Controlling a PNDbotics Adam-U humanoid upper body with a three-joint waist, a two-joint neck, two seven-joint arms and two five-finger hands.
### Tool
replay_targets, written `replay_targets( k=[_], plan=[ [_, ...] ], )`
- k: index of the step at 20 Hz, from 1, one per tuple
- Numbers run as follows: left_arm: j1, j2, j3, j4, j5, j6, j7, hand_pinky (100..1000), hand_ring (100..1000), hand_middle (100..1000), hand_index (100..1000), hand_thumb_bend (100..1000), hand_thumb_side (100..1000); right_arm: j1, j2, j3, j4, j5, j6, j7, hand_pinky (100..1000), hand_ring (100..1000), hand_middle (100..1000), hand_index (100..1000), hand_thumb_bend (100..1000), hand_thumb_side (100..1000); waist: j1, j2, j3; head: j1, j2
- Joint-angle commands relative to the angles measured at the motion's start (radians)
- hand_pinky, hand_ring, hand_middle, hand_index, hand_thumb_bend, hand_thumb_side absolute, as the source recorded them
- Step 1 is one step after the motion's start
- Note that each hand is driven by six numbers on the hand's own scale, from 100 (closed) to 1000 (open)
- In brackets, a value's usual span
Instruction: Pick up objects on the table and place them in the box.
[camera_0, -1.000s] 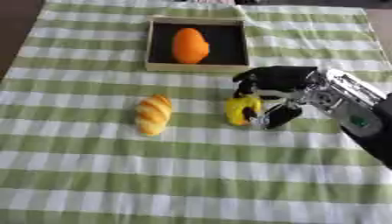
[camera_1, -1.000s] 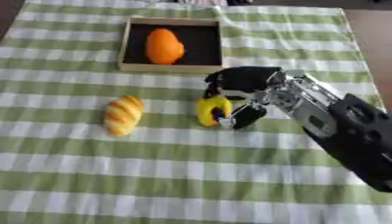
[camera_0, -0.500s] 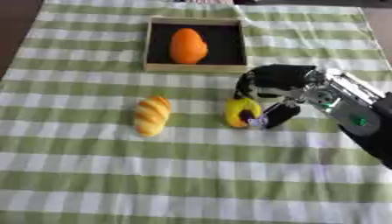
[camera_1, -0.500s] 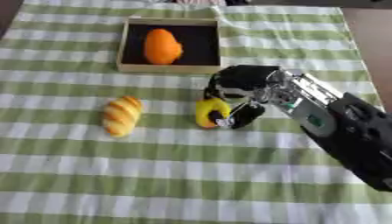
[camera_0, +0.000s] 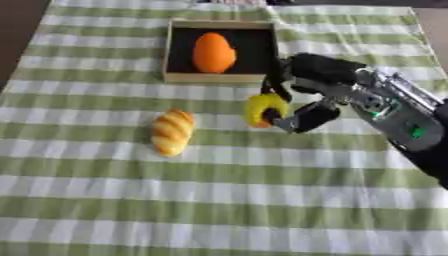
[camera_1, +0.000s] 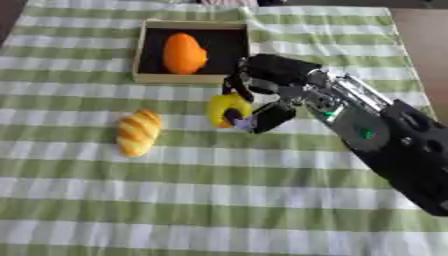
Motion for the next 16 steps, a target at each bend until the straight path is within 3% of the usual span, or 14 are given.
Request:
replay_targets(
  k=[1, 9, 16],
  plan=[
    [-0.01, 0.021, 0.0, -0.004, 0.004, -0.01, -0.002, 748, 728, 626, 822, 100, 568, -0.024, -0.056, -0.041, -0.043, -0.048, 0.024, -0.029, 839, 717, 269, 402, 100, 229, 0.004, -0.021, 0.006, -0.011, -0.001],
    [-0.019, 0.022, -0.001, -0.002, 0.005, -0.014, -0.006, 748, 726, 625, 822, 100, 567, -0.031, -0.105, -0.093, -0.03, -0.14, 0.065, -0.142, 845, 713, 247, 378, 100, 201, -0.008, -0.009, 0.032, -0.032, -0.025],
    [-0.026, 0.019, 0.001, -0.003, 0.008, -0.011, -0.012, 748, 725, 624, 822, 100, 568, -0.031, -0.11, -0.097, -0.04, -0.155, 0.068, -0.158, 838, 708, 246, 377, 100, 203, -0.016, 0.001, 0.036, -0.038, -0.038]
  ],
)
